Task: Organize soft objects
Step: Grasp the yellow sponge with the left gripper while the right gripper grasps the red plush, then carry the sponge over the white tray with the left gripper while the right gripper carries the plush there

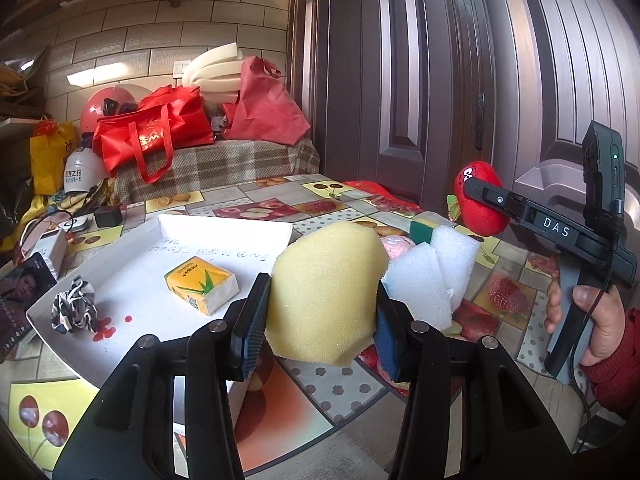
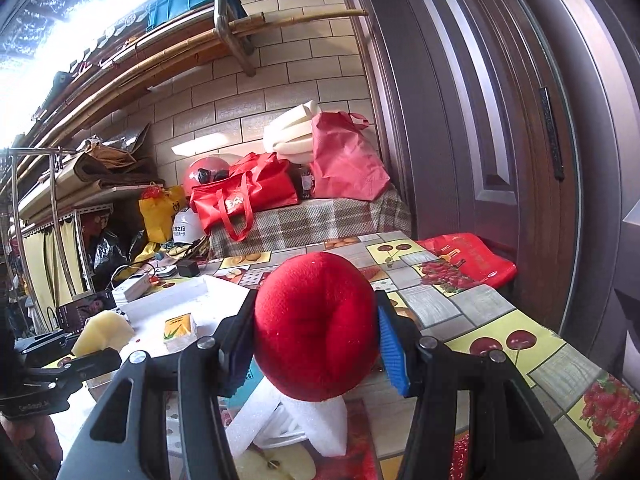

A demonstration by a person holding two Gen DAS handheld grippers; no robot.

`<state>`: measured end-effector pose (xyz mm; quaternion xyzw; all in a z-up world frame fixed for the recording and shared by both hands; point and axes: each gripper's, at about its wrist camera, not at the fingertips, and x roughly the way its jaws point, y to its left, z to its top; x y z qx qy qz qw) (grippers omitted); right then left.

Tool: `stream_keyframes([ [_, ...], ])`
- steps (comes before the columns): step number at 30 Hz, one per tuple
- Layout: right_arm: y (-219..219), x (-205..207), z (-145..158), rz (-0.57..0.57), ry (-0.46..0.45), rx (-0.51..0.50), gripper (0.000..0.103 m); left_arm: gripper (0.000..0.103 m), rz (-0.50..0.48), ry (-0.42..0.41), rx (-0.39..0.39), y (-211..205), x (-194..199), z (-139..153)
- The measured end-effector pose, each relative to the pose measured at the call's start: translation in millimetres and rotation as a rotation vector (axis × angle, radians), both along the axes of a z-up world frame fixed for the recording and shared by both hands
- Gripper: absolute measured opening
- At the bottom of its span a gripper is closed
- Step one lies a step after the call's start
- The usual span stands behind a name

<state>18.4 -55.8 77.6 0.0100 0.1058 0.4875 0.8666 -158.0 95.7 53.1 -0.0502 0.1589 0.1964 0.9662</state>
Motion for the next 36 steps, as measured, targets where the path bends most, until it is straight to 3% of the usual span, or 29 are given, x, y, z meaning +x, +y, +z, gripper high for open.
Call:
stream_keyframes([
  [6,15.2,-14.1,-0.8,0.057,-0.011,-0.026,0.055,0.046,0.038,-0.01,0.013,7.9,-7.6,-1.1],
  [27,81.7,-50.8,-14.5,0.218,-0.018,-0.158,0.055,0.047,0.316,-0.03,0.023,78.5,-59.0,-7.9],
  [36,107.8,-68.5,-18.7,0.268,-0.041,-0.206,0.055,0.047,0.365,-0.005,0.03,104.9,-57.4,-10.6],
])
